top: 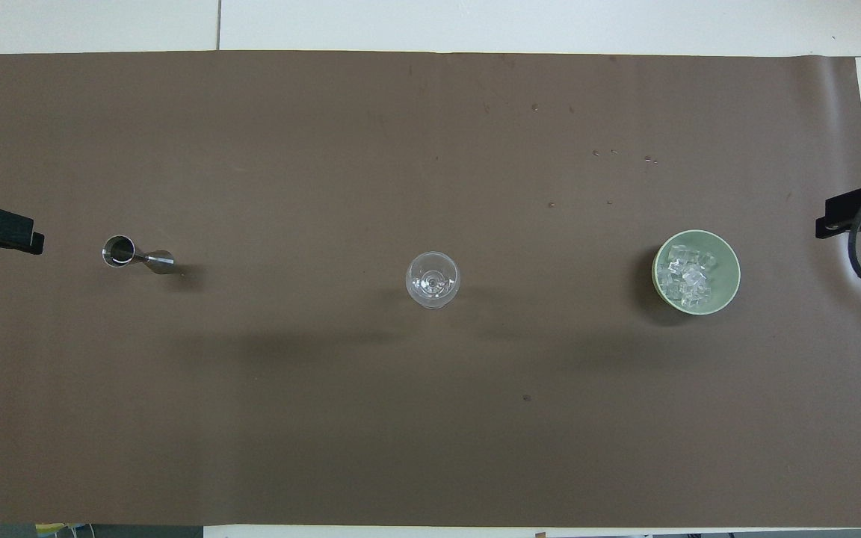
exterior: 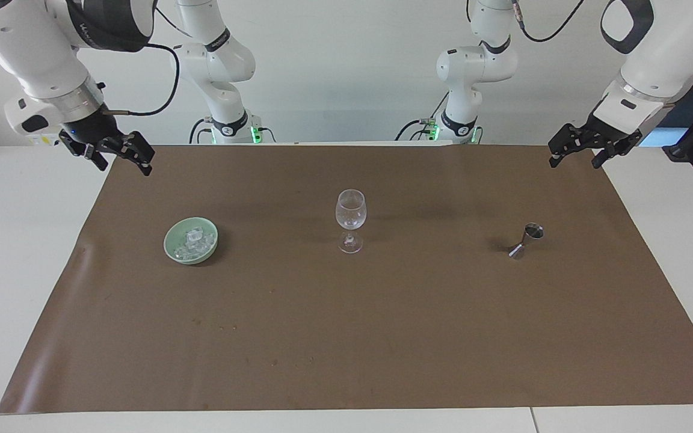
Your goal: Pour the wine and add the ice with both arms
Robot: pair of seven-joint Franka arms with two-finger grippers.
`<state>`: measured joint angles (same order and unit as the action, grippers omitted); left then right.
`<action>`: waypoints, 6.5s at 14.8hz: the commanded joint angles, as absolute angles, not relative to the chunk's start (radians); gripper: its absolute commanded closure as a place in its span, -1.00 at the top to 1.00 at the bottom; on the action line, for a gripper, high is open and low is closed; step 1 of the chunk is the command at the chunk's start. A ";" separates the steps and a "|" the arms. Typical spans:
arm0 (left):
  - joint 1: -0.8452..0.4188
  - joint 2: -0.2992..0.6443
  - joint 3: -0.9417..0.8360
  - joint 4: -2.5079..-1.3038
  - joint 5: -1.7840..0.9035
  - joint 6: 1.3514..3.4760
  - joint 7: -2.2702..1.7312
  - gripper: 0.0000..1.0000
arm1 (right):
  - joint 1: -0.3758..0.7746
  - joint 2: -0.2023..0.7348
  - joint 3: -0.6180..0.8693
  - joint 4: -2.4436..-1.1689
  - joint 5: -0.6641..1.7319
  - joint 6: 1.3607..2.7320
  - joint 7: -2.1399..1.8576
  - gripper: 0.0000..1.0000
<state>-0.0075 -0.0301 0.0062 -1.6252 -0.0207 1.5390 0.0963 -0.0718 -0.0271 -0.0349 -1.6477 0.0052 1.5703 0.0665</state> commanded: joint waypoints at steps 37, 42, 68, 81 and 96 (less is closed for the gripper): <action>-0.021 0.023 0.006 -1.599 -0.011 1.611 0.106 1.00 | -0.086 -0.040 -0.031 -1.660 0.021 1.572 0.049 1.00; -0.017 0.219 0.008 -1.421 -0.021 1.602 0.104 1.00 | -0.086 -0.040 -0.031 -1.660 0.021 1.572 0.049 1.00; 0.129 0.242 0.238 -1.807 -0.649 1.690 -0.830 1.00 | -0.086 -0.040 -0.031 -1.660 0.021 1.572 0.049 1.00; 0.239 0.313 0.233 -1.992 -0.960 1.784 -0.861 1.00 | -0.086 -0.040 -0.031 -1.660 0.021 1.572 0.049 1.00; 0.140 0.227 0.225 -2.263 -1.314 1.979 -0.712 1.00 | -0.086 -0.040 -0.031 -1.660 0.021 1.572 0.049 1.00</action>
<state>0.1650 0.2618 0.2228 -2.2190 -1.2696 1.9343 -0.7250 -0.0724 -0.0273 -0.0357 -1.6477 0.0059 1.5702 0.0662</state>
